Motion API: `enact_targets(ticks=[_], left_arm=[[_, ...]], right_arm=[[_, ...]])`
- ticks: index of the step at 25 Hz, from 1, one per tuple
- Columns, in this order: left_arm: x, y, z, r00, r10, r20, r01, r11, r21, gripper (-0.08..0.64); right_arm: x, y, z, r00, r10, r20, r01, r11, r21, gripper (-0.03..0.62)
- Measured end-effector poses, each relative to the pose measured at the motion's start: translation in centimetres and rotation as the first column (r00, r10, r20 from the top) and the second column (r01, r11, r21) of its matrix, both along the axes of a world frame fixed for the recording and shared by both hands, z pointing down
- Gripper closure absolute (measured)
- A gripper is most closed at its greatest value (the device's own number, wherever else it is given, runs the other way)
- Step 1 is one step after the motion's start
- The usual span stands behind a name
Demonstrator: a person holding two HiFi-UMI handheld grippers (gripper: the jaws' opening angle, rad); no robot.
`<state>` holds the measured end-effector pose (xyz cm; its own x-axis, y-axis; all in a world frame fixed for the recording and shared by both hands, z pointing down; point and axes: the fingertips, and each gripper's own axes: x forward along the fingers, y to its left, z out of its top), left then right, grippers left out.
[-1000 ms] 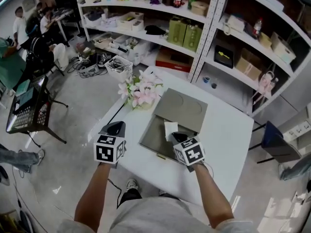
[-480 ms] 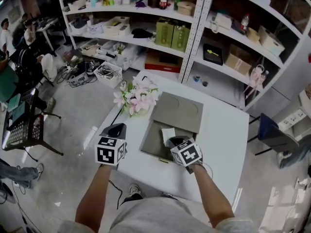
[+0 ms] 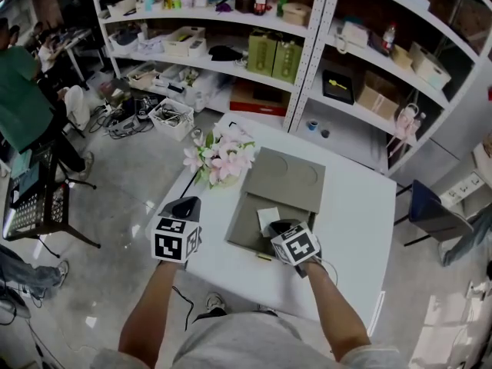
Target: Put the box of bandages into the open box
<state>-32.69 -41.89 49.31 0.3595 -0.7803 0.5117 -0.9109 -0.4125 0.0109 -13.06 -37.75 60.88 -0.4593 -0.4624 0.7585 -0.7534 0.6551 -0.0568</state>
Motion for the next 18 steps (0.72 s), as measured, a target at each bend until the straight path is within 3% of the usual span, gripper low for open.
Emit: enact_targets(ticks=[18], left_arm=[[1.7, 0.2, -0.9, 1.000, 0.026, -0.004, -0.026, 1.000, 0.015, 0.555]], right_arm=[[0.4, 0.4, -3.5, 0.995, 0.033, 0.090, -0.037, 0.998, 0.043, 0.529]])
